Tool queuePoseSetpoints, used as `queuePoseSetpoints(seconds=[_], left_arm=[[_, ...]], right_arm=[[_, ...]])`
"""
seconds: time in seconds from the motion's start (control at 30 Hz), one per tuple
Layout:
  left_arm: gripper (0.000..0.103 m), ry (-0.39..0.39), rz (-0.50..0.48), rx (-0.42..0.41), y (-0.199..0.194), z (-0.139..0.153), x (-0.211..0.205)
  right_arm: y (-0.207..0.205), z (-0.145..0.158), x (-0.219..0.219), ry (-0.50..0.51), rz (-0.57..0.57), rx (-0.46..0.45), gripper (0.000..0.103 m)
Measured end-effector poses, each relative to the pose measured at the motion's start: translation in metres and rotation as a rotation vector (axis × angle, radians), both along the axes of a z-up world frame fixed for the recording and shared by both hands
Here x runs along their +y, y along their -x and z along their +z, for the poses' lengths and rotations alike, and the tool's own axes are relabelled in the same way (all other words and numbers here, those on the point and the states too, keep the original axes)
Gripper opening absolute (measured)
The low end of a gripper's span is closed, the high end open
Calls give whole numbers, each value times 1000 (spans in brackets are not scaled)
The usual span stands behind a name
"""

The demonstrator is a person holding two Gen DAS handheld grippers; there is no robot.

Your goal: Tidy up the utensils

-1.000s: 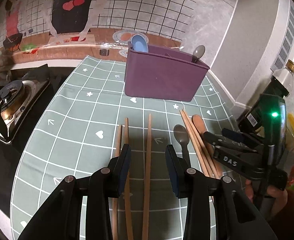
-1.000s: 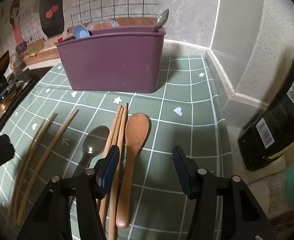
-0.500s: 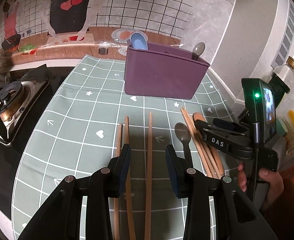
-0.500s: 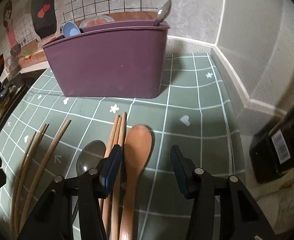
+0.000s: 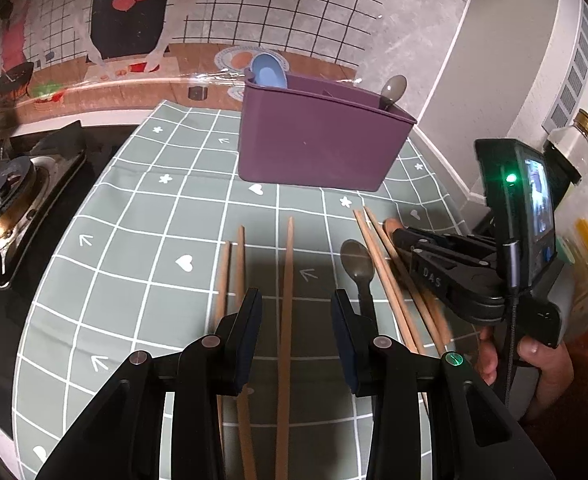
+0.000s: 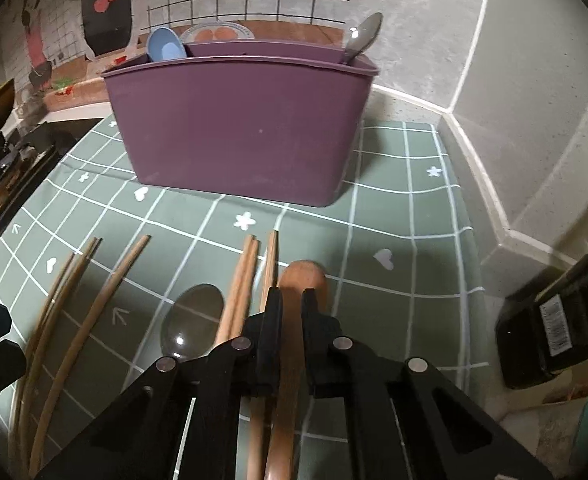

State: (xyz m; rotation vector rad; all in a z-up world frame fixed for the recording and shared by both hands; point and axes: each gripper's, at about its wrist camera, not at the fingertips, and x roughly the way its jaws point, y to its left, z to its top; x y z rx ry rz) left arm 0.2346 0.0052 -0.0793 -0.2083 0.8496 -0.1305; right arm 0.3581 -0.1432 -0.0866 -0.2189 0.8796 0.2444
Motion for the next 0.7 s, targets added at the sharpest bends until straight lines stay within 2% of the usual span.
queuePoseSetpoints(seconds=[0.23, 0.3, 0.33, 0.37, 0.4, 0.7], left_arm=[[37, 20, -10, 20, -5, -3, -4], [37, 24, -13, 22, -5, -3, -5], [37, 26, -14, 23, -5, -3, -5], [37, 27, -15, 23, -5, -3, -5], [37, 29, -15, 24, -5, -3, -5], [37, 40, -8, 21, -5, -3, -1]], right_arm=[[11, 13, -28, -116, -18, 11, 8], [15, 15, -34, -128, -5, 21, 16], [19, 16, -35, -111, -5, 11, 20], [22, 16, -35, -93, -5, 1, 29], [26, 16, -36, -74, -1, -9, 32], [28, 2, -28, -81, 40, 35, 32]])
